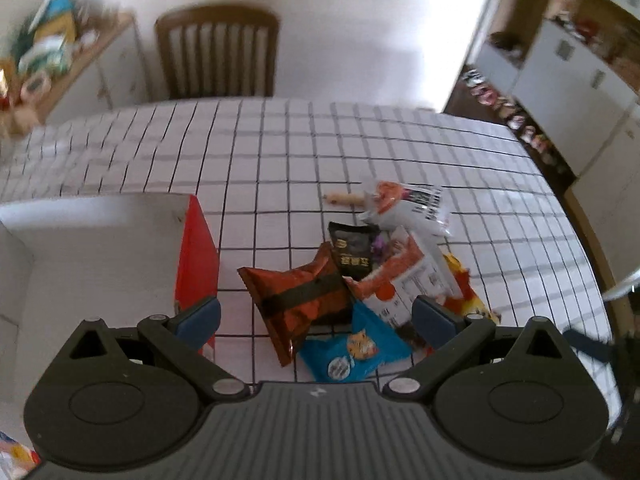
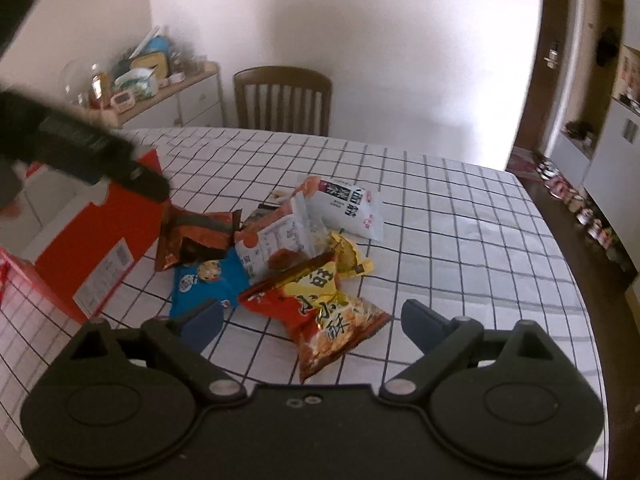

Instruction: Organize snacks

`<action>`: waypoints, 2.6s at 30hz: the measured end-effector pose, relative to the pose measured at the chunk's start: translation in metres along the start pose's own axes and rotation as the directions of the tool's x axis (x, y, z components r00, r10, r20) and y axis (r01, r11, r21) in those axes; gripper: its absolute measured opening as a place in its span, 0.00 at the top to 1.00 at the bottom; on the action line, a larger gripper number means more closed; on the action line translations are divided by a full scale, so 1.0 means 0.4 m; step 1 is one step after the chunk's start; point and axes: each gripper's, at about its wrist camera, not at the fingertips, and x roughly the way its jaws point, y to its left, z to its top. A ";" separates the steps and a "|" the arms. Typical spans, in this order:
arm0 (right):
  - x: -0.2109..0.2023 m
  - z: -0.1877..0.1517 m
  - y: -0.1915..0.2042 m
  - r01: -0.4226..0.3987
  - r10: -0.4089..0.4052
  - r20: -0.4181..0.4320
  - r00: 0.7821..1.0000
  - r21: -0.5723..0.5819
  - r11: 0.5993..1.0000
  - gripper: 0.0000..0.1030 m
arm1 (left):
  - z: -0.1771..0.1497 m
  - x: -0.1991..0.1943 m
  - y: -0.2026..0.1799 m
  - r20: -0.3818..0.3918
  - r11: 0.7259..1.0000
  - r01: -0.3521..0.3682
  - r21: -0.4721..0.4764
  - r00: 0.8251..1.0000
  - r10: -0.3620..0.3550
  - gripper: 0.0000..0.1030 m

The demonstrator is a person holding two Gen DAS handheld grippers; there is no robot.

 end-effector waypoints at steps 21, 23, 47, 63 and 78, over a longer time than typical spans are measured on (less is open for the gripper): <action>0.137 0.017 -0.039 -0.148 0.135 -0.076 0.988 -0.210 0.966 0.18 | 0.029 0.207 -0.005 -0.145 0.955 -0.165 -0.245 0.981 0.132 0.01; 0.145 0.018 -0.040 -0.158 0.143 -0.080 0.986 -0.222 0.962 0.19 | 0.025 0.215 0.004 -0.139 0.946 -0.170 -0.275 0.981 0.136 0.01; 0.182 0.014 -0.034 -0.132 0.111 -0.095 0.989 -0.260 0.956 0.45 | -0.030 0.216 0.063 -0.094 0.876 -0.103 -0.470 0.993 0.066 0.55; 0.107 0.012 -0.027 -0.104 0.092 -0.073 0.993 -0.179 0.978 0.67 | -0.048 0.134 0.066 -0.073 0.906 -0.049 -0.421 0.997 0.020 0.68; -0.033 0.049 0.008 -0.120 0.119 -0.019 0.993 -0.076 0.990 0.67 | -0.094 -0.039 0.073 -0.020 0.942 0.080 -0.325 0.996 -0.091 0.70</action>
